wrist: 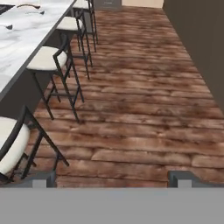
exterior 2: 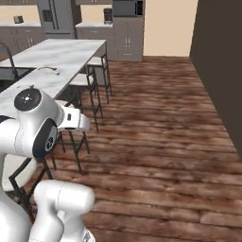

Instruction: Organize the utensils by type. Pick up the wooden spoons from the counter and place them in the open cabinet. Then pick up the metallic utensils from the counter and place them in the open drawer.

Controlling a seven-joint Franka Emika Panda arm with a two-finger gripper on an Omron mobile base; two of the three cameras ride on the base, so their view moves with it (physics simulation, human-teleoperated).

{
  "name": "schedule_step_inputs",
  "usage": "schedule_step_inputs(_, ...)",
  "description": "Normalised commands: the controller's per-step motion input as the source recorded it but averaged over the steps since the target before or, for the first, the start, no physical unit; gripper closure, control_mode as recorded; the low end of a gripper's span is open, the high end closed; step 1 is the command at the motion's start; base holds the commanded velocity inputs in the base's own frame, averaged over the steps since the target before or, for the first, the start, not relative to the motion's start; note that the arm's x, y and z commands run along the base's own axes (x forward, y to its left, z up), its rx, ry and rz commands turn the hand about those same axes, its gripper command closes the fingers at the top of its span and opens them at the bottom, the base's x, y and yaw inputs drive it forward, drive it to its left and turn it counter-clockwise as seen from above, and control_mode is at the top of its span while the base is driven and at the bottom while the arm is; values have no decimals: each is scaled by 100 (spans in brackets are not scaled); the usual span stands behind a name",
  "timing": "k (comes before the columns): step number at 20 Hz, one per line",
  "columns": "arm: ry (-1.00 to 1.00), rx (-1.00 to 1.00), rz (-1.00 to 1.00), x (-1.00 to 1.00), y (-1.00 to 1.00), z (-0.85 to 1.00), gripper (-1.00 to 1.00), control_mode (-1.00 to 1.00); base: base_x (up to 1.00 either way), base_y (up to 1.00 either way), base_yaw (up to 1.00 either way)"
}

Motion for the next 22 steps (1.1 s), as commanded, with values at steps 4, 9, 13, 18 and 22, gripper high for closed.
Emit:
schedule_step_inputs(4,0,0,0,0,0,0,-100,100,100,0,24)
schedule_step_inputs(9,0,0,0,0,0,0,-100,100,100,-10,1)
schedule_step_inputs(13,0,0,0,0,0,0,-100,100,100,-9,1)
schedule_step_inputs(18,0,0,0,0,0,0,-100,100,100,-1,6)
schedule_step_inputs(22,0,0,0,0,0,0,-100,100,100,-2,6)
